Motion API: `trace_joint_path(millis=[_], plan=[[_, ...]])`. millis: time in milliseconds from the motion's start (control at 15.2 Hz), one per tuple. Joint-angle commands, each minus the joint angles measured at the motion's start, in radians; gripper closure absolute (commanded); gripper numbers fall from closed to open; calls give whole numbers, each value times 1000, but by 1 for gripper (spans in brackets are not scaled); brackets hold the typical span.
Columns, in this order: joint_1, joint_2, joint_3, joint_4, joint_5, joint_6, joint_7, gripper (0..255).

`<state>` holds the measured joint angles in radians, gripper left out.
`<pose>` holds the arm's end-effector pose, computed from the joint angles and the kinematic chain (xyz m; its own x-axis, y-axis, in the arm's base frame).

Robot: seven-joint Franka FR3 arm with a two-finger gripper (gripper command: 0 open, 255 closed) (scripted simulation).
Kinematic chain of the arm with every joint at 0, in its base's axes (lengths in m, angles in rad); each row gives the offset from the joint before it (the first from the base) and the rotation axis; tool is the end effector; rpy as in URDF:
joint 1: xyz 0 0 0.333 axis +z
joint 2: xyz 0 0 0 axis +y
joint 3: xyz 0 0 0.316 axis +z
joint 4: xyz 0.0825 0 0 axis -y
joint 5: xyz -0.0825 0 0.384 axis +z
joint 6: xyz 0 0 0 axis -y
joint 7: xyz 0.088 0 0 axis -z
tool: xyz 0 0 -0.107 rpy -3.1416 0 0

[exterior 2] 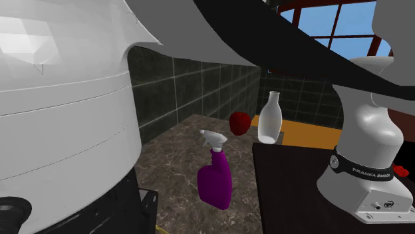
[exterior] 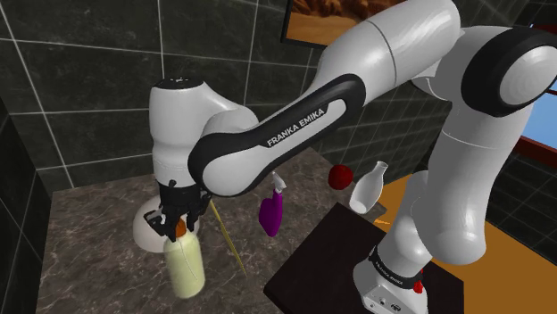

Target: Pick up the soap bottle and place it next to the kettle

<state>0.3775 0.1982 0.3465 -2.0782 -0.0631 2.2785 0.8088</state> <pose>0.4361 0.3781 0.3401 0.9987 -0.0508 -0.0027 -0.0508 -0.9984 -0.0238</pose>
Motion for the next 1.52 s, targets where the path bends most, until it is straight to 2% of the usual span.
trace_joint_path(millis=[0,264,330,660,924,1452], plan=[[0,1,0,0,-1,2,1,255],[0,1,0,0,-1,2,1,255],[0,1,0,0,-1,2,1,0],[0,1,0,0,-1,2,1,0],[-8,-68,6,50,32,-113,-21,0],[-8,-68,6,50,32,-113,-21,0]])
